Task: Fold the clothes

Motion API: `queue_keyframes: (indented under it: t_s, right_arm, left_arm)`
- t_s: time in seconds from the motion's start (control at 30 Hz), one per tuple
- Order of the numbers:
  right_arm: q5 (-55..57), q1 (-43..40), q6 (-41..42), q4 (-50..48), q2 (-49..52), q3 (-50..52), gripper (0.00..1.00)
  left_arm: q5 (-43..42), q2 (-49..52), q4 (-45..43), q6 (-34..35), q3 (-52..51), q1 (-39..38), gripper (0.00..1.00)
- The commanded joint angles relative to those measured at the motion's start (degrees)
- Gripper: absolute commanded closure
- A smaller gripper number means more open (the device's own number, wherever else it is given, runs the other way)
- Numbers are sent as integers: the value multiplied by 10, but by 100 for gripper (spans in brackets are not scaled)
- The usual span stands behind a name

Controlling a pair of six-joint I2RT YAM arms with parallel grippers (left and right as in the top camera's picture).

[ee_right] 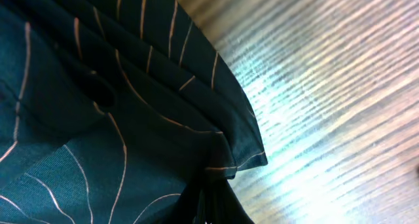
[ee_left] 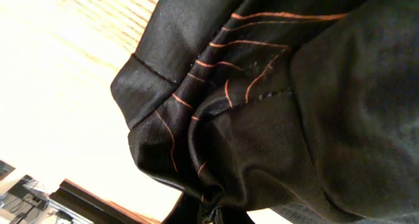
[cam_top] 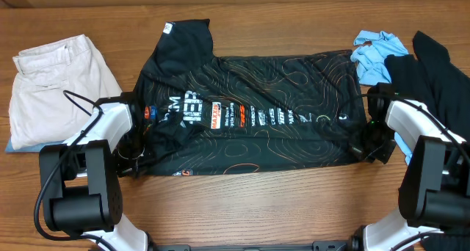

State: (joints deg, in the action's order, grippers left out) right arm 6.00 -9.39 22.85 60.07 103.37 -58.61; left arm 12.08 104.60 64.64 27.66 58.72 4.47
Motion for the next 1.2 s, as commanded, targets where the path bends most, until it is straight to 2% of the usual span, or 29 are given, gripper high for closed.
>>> queue_keyframes:
  t_s: [0.0,0.23,0.33,0.37,0.4,0.43,0.53,0.6,0.77,0.97,1.1,1.17]
  right_arm:
    - [14,-9,12,0,15,14,96]
    - [13,-9,12,-19,-25,14,96]
    - [13,-9,12,-24,-51,12,90]
    - [13,-9,12,-25,-63,10,85]
    - [13,-9,12,-26,-73,9,80]
    - [13,-9,12,-26,-83,7,78]
    - [13,-9,12,-26,-108,3,76]
    - [13,-9,12,-31,-120,3,71]
    - [10,-9,7,-67,-122,3,70]
    - [-59,-9,-34,-118,-117,5,70]
    - [-61,-9,-34,-120,-106,5,71]
    - [-61,-9,-36,-121,-88,6,71]
  left_arm:
    - [34,9,2,21,-5,1,96]
    - [31,9,0,22,-5,1,96]
    - [27,7,-1,19,-3,1,92]
    - [19,3,-3,1,0,1,83]
    - [10,0,-6,-15,3,1,60]
    - [4,-5,-8,-19,6,1,48]
    - [-1,-23,-8,-19,14,1,34]
    - [-2,-37,-8,-19,16,1,20]
    - [-17,-54,-16,-23,25,0,18]
    - [-90,-70,-46,-28,54,0,16]
    - [-145,-73,-94,-57,61,0,15]
    - [-169,-73,-123,-59,61,0,11]
